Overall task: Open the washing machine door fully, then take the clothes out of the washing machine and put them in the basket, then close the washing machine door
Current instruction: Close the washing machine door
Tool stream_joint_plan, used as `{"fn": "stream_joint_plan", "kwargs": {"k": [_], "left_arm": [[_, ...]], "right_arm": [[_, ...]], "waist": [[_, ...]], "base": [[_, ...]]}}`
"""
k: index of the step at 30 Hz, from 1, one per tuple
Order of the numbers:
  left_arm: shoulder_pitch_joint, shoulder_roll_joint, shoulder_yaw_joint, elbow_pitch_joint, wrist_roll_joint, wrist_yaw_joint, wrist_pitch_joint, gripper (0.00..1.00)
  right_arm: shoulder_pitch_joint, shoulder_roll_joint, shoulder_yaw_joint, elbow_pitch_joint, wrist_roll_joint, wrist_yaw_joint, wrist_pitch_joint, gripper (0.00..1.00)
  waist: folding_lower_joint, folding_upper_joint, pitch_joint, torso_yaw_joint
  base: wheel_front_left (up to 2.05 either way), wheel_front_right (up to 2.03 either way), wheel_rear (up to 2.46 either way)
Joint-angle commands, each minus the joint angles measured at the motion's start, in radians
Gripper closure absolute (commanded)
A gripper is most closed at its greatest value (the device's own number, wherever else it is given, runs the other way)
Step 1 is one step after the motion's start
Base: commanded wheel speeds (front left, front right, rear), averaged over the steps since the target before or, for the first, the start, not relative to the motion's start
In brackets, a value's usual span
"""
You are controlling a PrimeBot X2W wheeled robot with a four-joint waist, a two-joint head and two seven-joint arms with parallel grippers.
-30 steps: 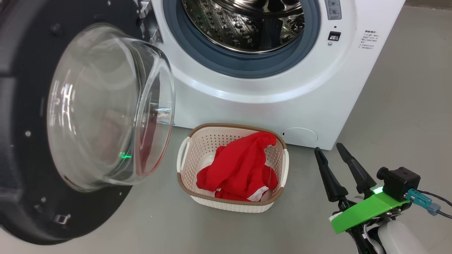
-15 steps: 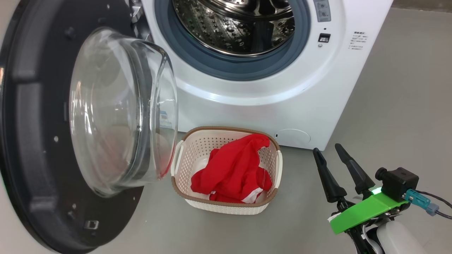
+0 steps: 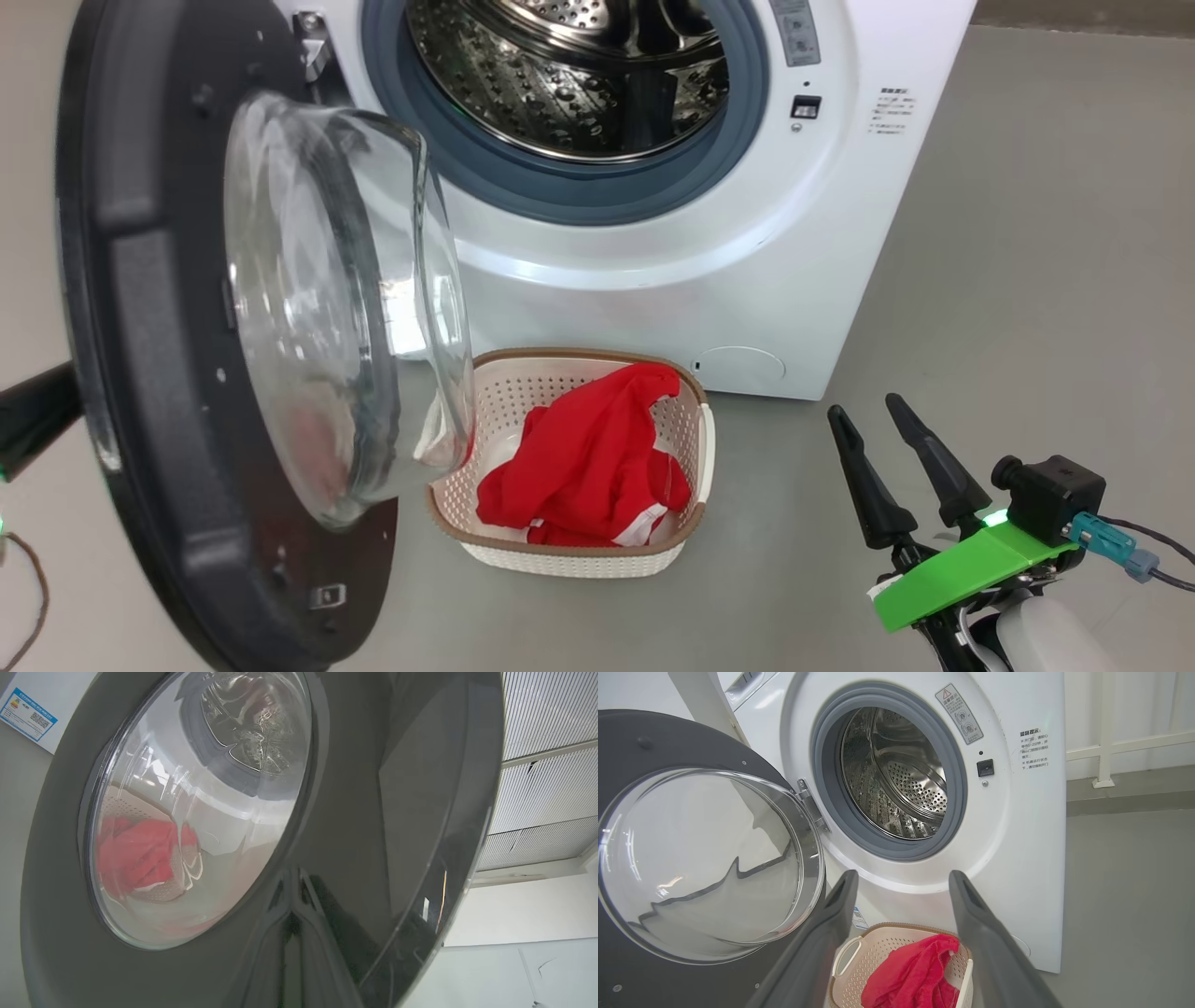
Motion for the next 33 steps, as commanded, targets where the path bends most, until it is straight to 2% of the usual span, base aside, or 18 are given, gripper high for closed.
{"fn": "stream_joint_plan", "kwargs": {"k": [1, 9, 33], "left_arm": [[-0.03, 0.035, 0.028, -0.042, -0.011, -0.002, 0.011, 1.0], [-0.041, 0.005, 0.009, -0.075, -0.008, -0.012, 0.001, 1.0], [-0.078, -0.036, -0.017, -0.094, 0.009, -0.034, -0.02, 1.0]], "right_arm": [[-0.002, 0.0, 0.023, -0.024, 0.001, 0.002, -0.005, 0.0], [-0.002, 0.001, 0.019, -0.029, 0.0, 0.002, -0.005, 0.0], [0.001, 0.002, 0.009, -0.03, 0.001, 0.002, -0.005, 0.0]], "waist": [[0.0, -0.0001, -0.001, -0.007], [0.0, -0.0001, 0.004, -0.038], [0.0, -0.0001, -0.002, -0.176]], "base": [[0.0, 0.0, 0.0], [0.0, 0.0, 0.0], [0.0, 0.0, 0.0]]}}
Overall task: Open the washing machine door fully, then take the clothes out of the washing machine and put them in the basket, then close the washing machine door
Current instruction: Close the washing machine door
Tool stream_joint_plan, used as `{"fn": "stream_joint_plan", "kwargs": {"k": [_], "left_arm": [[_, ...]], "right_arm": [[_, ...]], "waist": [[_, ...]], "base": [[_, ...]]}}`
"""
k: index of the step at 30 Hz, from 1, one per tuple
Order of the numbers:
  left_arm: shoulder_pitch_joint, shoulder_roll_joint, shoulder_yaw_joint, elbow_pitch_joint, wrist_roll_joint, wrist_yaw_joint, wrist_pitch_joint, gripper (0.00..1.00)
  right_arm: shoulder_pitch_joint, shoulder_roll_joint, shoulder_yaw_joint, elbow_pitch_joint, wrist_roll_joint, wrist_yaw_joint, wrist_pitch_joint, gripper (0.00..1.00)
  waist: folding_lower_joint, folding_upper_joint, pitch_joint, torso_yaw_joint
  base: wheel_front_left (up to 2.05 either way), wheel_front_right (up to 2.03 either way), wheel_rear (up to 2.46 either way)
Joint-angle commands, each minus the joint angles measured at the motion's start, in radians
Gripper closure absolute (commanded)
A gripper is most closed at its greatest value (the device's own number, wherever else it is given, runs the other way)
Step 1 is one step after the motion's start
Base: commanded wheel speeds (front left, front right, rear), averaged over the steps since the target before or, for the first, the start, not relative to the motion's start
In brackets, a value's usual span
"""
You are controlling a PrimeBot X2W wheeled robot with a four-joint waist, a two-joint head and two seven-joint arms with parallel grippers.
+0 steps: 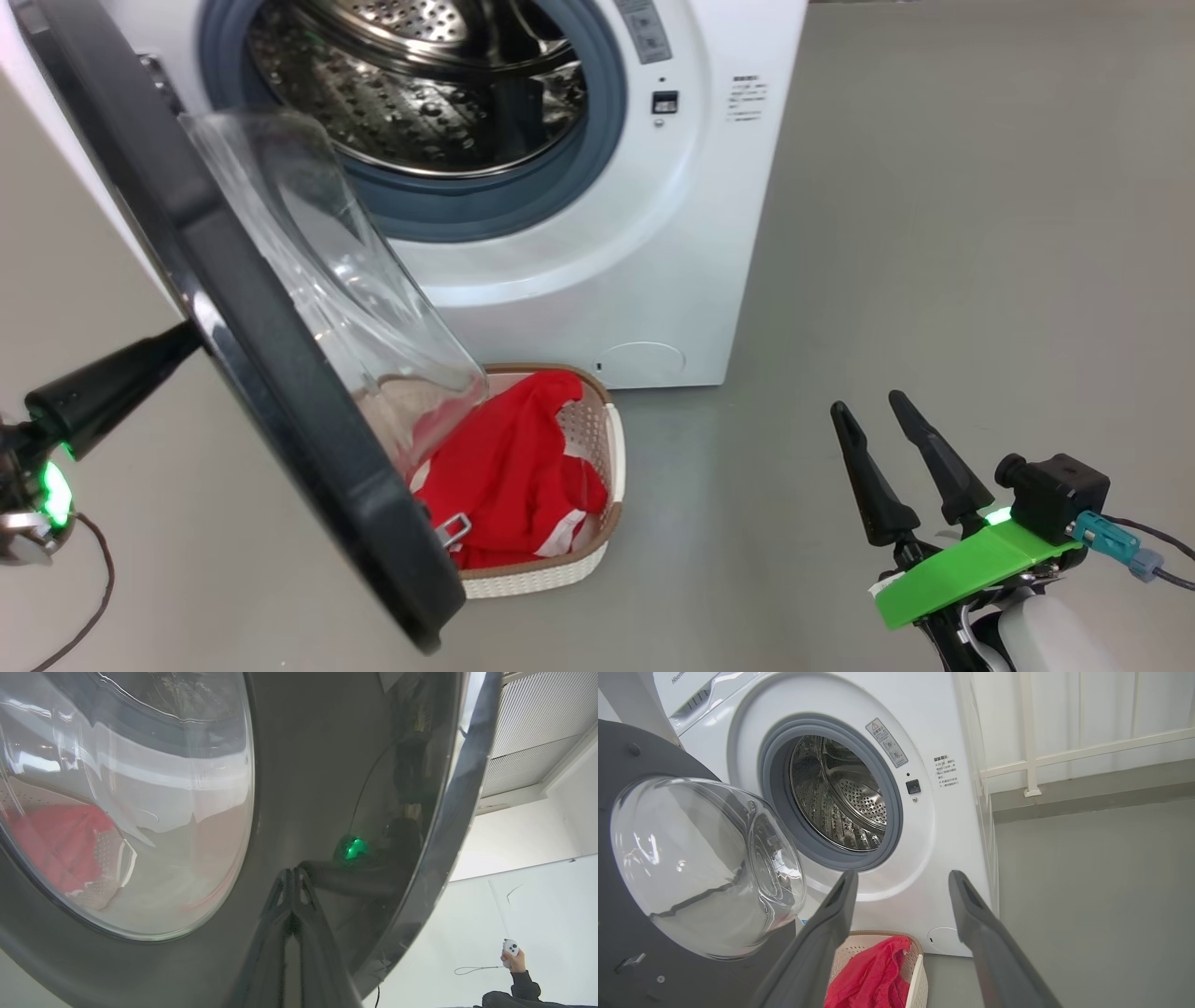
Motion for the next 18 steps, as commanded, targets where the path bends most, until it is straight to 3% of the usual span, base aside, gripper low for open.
{"fn": "stream_joint_plan", "kwargs": {"k": [1, 18], "left_arm": [[-0.059, 0.032, 0.031, -0.033, 0.005, -0.017, -0.007, 1.0], [-0.081, 0.017, 0.025, -0.025, 0.03, -0.037, -0.034, 1.0]], "right_arm": [[0.001, -0.001, 0.017, -0.025, 0.001, 0.002, -0.005, 0.0], [0.008, 0.007, 0.007, -0.034, -0.005, 0.002, -0.005, 0.0]], "waist": [[0.0, 0.0, 0.0, -0.017], [0.0, 0.0, 0.011, -0.083]], "base": [[0.0, 0.0, 0.0], [0.0, 0.0, 0.0]]}}
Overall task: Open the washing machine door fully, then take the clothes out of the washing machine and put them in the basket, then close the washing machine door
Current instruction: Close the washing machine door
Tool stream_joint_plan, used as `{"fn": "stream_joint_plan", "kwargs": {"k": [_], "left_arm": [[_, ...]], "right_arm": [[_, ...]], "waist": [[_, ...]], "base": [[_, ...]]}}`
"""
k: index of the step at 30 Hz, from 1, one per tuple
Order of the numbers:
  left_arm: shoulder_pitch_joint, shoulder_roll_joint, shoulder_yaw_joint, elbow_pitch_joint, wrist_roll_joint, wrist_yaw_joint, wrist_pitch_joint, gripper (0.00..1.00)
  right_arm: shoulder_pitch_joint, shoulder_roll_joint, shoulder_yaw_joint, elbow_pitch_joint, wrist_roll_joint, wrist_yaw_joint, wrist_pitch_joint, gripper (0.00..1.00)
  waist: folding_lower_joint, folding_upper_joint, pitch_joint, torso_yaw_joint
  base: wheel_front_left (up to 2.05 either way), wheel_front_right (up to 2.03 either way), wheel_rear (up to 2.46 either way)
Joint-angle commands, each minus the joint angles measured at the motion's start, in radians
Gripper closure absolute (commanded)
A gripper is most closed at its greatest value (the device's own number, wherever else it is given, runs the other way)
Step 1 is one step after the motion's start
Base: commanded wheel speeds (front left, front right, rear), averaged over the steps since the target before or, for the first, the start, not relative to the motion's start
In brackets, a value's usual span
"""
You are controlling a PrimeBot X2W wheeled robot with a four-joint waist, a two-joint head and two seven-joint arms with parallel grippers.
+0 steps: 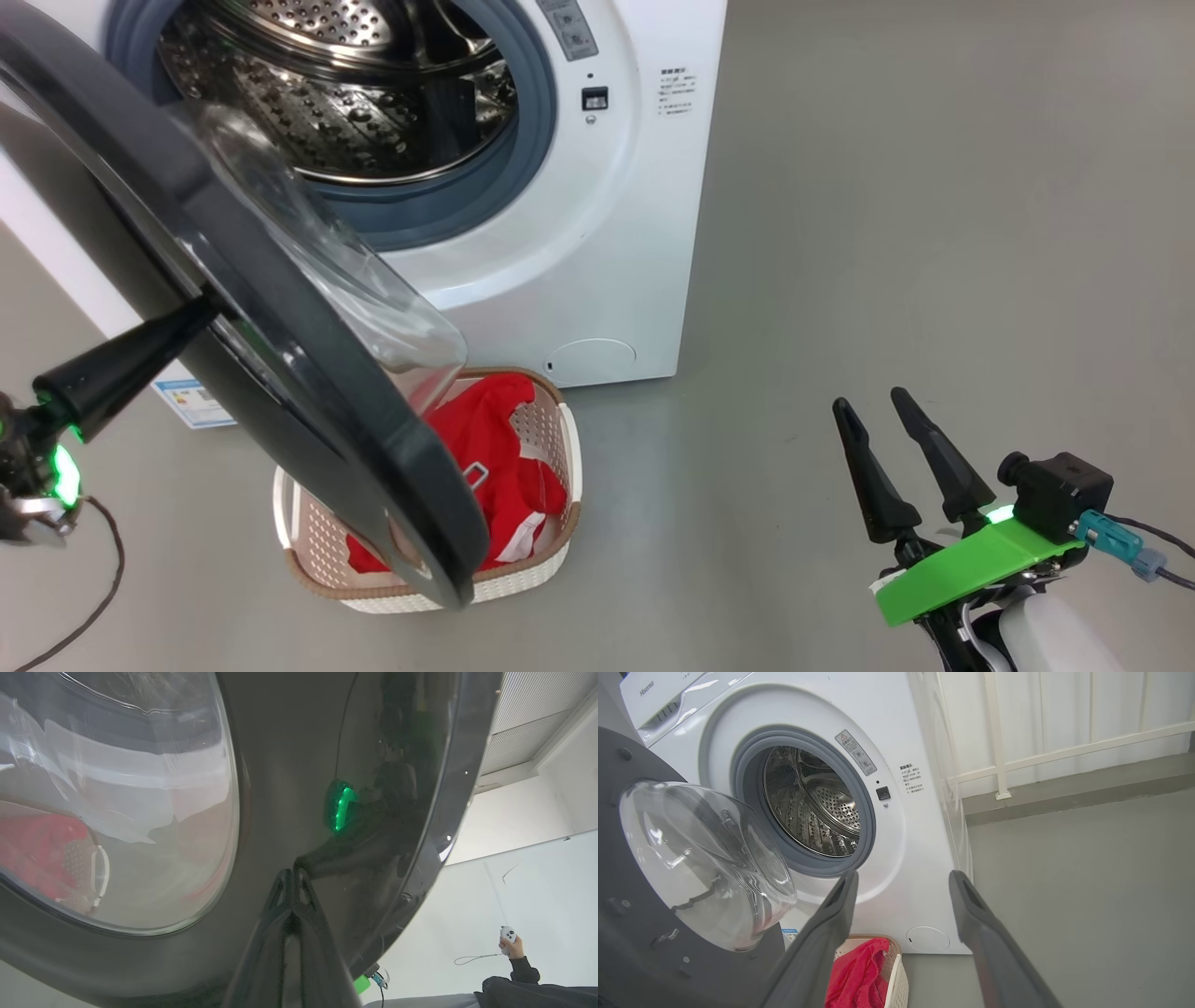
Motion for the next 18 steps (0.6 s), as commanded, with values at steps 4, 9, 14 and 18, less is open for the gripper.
{"fn": "stream_joint_plan", "kwargs": {"k": [4, 9, 14, 18], "left_arm": [[-0.068, 0.023, 0.033, -0.028, 0.019, -0.028, -0.021, 1.0], [-0.081, 0.013, 0.031, -0.021, 0.042, -0.037, -0.05, 1.0], [-0.087, 0.001, 0.025, -0.021, 0.06, -0.042, -0.073, 1.0], [-0.103, -0.006, 0.022, -0.018, 0.081, -0.056, -0.098, 1.0]], "right_arm": [[0.003, 0.003, 0.017, -0.027, -0.005, 0.002, -0.005, 0.0], [0.001, 0.0, 0.017, -0.027, -0.004, 0.002, -0.005, 0.0], [0.0, -0.002, 0.021, -0.026, -0.004, 0.002, -0.005, 0.0], [-0.002, -0.002, 0.022, -0.026, -0.002, 0.002, -0.005, 0.0]], "waist": [[0.0, 0.0, 0.003, -0.009], [0.0, 0.0, 0.005, -0.025], [0.0, 0.0, 0.006, -0.05], [0.0, 0.0, 0.011, -0.071]], "base": [[0.0, 0.0, 0.0], [0.0, 0.0, 0.0], [0.0, 0.0, 0.0], [0.0, 0.0, 0.0]]}}
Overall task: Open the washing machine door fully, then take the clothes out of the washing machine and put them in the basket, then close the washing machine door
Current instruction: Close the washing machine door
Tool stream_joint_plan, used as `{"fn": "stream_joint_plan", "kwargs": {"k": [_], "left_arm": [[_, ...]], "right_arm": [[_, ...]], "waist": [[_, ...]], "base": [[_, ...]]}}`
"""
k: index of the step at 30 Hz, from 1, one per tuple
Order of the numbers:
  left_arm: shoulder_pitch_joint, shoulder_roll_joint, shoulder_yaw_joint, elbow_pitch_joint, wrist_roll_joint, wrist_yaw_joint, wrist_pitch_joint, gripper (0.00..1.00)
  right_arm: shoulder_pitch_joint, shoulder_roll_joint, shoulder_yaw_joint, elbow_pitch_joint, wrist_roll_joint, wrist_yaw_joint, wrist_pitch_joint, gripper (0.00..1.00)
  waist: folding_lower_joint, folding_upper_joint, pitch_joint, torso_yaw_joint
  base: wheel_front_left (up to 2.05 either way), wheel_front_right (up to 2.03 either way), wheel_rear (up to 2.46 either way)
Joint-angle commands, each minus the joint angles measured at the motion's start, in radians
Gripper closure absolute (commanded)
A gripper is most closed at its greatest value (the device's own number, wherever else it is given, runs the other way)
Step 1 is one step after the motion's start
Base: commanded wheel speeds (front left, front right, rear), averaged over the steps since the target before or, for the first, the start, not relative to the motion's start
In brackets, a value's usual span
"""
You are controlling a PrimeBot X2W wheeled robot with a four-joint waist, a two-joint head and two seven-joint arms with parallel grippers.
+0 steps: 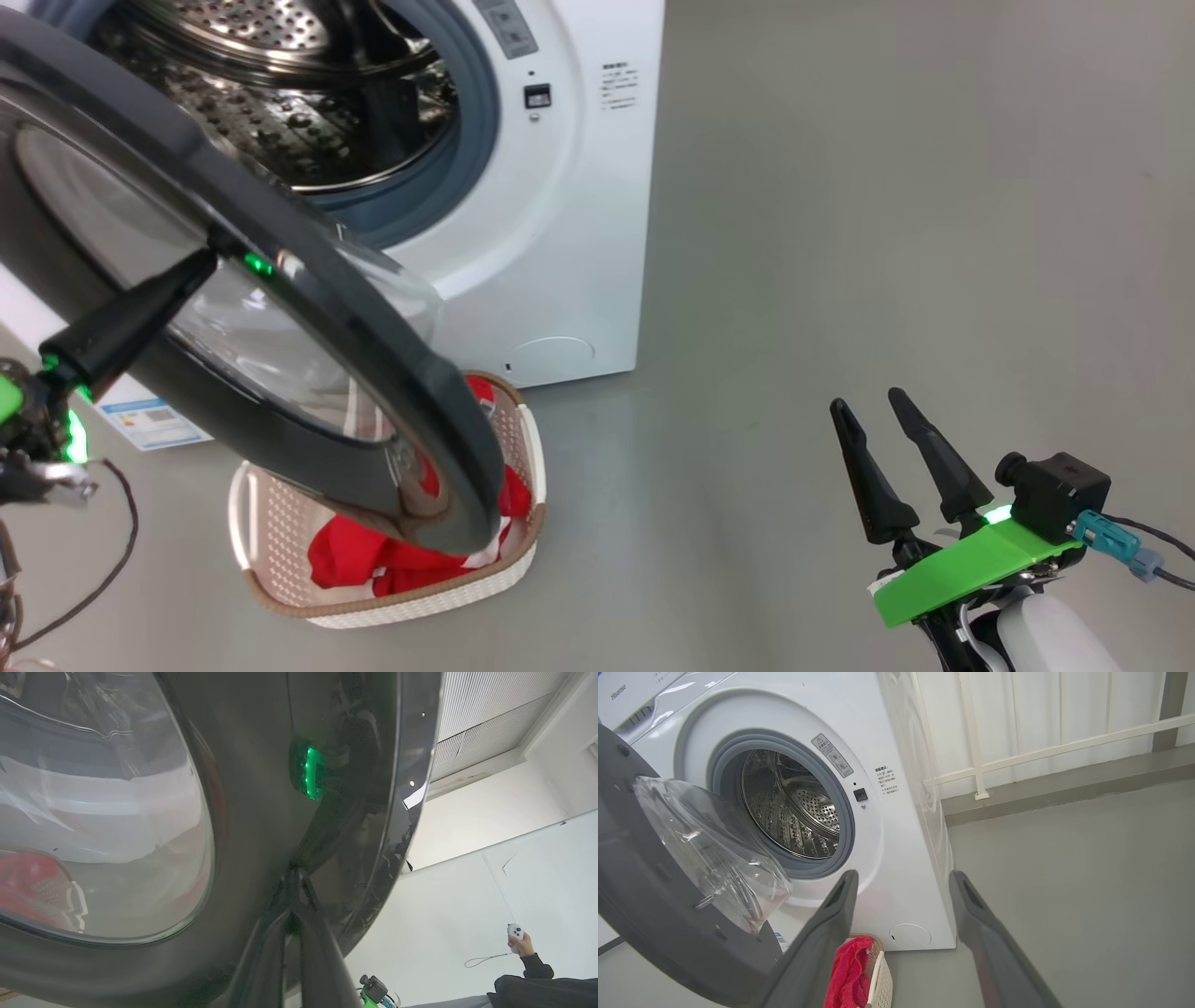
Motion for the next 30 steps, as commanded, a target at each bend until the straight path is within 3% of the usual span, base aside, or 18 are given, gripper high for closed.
{"fn": "stream_joint_plan", "kwargs": {"k": [1, 20, 30], "left_arm": [[-0.065, 0.03, 0.029, -0.023, 0.014, -0.019, -0.014, 1.0], [-0.143, 0.002, 0.033, 0.082, 0.139, -0.055, -0.181, 1.0], [-0.184, 0.001, 0.067, 0.138, 0.148, -0.055, -0.23, 1.0]], "right_arm": [[-0.003, -0.002, 0.021, -0.026, -0.002, 0.002, -0.005, 0.0], [-0.007, 0.002, 0.029, -0.026, -0.003, 0.002, -0.005, 0.0], [-0.003, 0.006, 0.023, -0.031, -0.006, 0.002, -0.005, 0.0]], "waist": [[0.0, -0.0001, 0.006, -0.017], [0.0, -0.0001, 0.022, -0.149], [0.0, -0.0001, 0.037, -0.222]], "base": [[0.0, 0.0, 0.0], [0.0, 0.0, 0.0], [0.0, 0.0, 0.0]]}}
